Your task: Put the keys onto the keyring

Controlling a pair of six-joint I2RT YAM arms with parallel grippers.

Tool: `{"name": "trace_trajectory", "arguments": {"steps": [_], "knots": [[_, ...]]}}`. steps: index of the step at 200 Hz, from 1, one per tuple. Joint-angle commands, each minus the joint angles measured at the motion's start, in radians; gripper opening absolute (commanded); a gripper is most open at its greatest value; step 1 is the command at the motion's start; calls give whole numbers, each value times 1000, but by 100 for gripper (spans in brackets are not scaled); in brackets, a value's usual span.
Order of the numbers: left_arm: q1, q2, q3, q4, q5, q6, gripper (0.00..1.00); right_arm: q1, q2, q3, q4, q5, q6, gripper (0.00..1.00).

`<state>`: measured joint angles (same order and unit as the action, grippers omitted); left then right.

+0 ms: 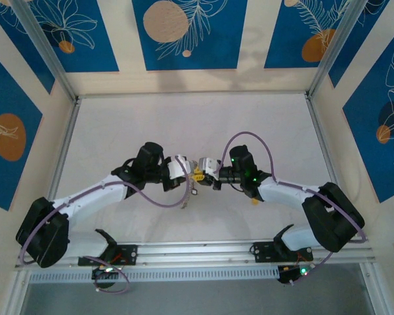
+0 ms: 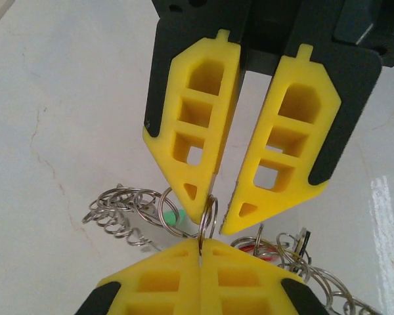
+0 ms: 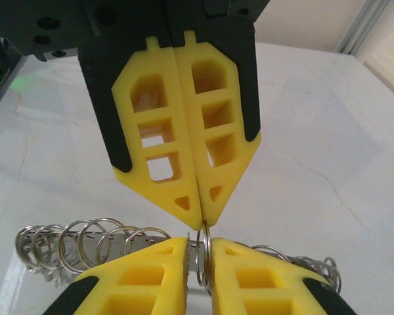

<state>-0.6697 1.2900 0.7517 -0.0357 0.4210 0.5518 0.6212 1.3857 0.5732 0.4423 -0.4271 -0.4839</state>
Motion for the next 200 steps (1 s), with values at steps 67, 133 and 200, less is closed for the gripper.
{"name": "trace_trajectory", "arguments": {"steps": [67,133,200], "knots": [[14,26,-23,98,78,2,0,-20,62,35,-85,-52,-23,0],[23,14,50,-101,133,85,18,-29,-33,15,-76,-90,-55,0],[23,20,38,-37,161,73,20,-25,-61,-3,-29,-113,-43,0]]}}
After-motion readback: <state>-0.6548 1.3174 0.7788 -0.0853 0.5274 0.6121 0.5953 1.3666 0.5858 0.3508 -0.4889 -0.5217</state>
